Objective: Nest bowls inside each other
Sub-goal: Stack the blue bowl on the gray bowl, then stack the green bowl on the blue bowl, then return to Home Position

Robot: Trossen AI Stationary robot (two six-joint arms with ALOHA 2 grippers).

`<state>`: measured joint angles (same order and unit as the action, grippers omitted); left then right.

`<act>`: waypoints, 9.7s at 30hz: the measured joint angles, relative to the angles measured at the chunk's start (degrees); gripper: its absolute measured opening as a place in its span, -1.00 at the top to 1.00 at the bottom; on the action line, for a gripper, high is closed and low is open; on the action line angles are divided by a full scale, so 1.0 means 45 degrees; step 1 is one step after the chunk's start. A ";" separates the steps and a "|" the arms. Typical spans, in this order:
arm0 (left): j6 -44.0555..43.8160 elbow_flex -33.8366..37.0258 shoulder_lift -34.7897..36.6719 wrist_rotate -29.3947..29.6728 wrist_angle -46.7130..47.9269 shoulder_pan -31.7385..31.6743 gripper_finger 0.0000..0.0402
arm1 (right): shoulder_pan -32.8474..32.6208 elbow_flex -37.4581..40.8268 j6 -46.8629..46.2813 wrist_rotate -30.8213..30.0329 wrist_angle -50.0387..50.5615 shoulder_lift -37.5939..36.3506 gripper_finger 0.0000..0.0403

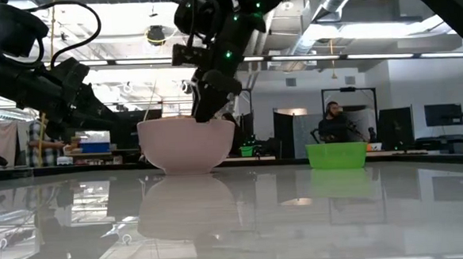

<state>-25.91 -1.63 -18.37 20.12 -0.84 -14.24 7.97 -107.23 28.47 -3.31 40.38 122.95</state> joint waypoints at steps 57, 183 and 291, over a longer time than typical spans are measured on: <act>0.0019 0.0000 0.0000 -0.0063 0.0010 0.0000 0.22 | 0.2553 1.0178 -0.8925 0.1279 0.1320 -0.7466 -0.27; 0.0141 0.0000 -0.0432 -0.0058 -0.0005 0.0000 0.22 | -0.0233 -0.0988 -0.3143 -0.0211 0.0595 0.0595 0.58; 0.0311 -0.0010 -0.0408 -0.0398 0.0044 0.0000 0.22 | -0.1651 2.3734 -0.8898 0.0033 -1.0245 -2.2802 0.87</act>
<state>-24.51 -1.67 -20.21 18.33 -0.64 -14.24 0.54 -0.43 -11.57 -3.16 -5.73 20.34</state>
